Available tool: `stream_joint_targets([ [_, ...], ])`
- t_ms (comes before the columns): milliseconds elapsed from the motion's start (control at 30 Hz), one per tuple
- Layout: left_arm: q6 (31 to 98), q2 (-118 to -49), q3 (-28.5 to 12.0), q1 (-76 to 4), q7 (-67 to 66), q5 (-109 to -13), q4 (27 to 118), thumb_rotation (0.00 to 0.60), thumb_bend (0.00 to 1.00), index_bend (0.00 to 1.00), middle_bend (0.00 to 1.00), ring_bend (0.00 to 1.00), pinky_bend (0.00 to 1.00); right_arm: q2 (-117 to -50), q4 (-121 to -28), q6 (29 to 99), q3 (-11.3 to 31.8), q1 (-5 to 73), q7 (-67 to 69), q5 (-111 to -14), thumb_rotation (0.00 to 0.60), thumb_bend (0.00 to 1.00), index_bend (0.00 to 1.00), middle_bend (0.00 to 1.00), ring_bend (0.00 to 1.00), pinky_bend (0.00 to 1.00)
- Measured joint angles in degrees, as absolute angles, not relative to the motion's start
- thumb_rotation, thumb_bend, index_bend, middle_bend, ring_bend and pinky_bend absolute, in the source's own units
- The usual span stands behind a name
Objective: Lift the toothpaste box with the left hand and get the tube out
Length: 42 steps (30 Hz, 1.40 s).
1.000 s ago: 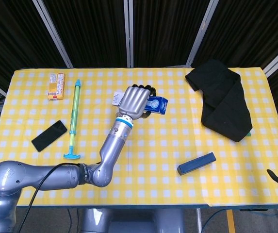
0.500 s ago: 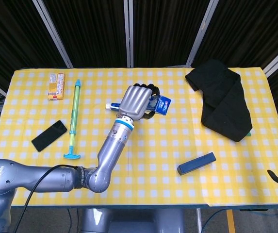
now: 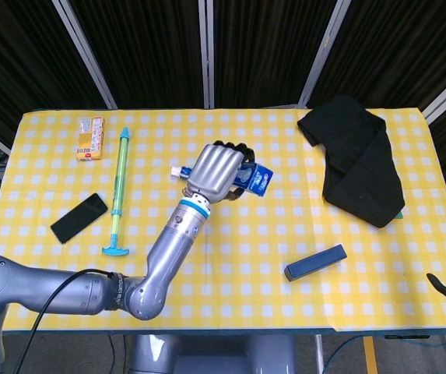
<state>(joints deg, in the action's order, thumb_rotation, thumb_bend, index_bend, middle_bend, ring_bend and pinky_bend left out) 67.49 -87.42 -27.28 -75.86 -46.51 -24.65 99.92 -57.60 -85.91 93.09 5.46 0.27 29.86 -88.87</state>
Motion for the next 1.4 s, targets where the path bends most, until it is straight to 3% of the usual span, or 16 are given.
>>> stream_joint_targets([
  [133, 67.13, -85.72, -24.26, -75.86, -50.09, -21.30, 101.54, 0.600, 0.46, 0.50, 0.32, 0.36, 0.33, -57.63, -86.17, 92.96, 5.29, 0.35, 29.27, -89.13, 0.600, 0.07, 0.07, 0.00, 0.00, 0.00],
  [300, 66.50, -84.87, -20.23, -74.91, -51.06, -19.70, 102.63, 0.600, 0.45, 0.43, 0.24, 0.30, 0.32, -57.69, -86.48, 92.92, 5.16, 0.44, 28.61, -89.41, 0.600, 0.07, 0.07, 0.00, 0.00, 0.00],
  [367, 66.03, -84.83, -18.91, -74.27, -50.86, -19.44, 102.97, 0.600, 0.37, 0.35, 0.17, 0.24, 0.28, -57.70, -86.62, 93.06, 5.15, 0.42, 28.35, -89.49, 0.600, 0.07, 0.07, 0.00, 0.00, 0.00],
  [467, 64.94, -84.77, -16.95, -73.30, -50.23, -19.00, 103.67, 0.600, 0.17, 0.15, 0.02, 0.08, 0.13, -57.69, -86.82, 93.18, 5.11, 0.40, 27.98, -89.58, 0.600, 0.07, 0.07, 0.00, 0.00, 0.00],
  [533, 64.07, -84.45, -15.71, -72.89, -50.21, -18.33, 104.27, 0.600, 0.12, 0.08, 0.00, 0.02, 0.05, -57.70, -86.93, 93.26, 5.08, 0.38, 27.75, -89.66, 0.600, 0.07, 0.07, 0.00, 0.00, 0.00],
  [800, 64.43, -82.42, -12.13, -68.88, -46.85, -21.34, 106.59, 0.600, 0.09, 0.04, 0.00, 0.00, 0.00, -57.87, -87.59, 93.56, 4.63, 0.40, 25.55, -90.69, 0.600, 0.07, 0.07, 0.00, 0.00, 0.00],
  [1033, 69.93, -79.44, -8.28, -62.15, -41.17, -33.86, 110.75, 0.600, 0.09, 0.04, 0.00, 0.00, 0.00, -58.22, -88.18, 93.88, 4.48, 0.40, 22.82, -91.10, 0.600, 0.07, 0.07, 0.00, 0.00, 0.00],
  [1400, 91.96, -78.24, 6.81, -40.56, -31.85, -67.00, 108.60, 0.600, 0.09, 0.02, 0.00, 0.00, 0.00, -59.89, -89.18, 93.14, 3.99, 0.73, 15.56, -91.49, 0.600, 0.07, 0.07, 0.00, 0.00, 0.00],
])
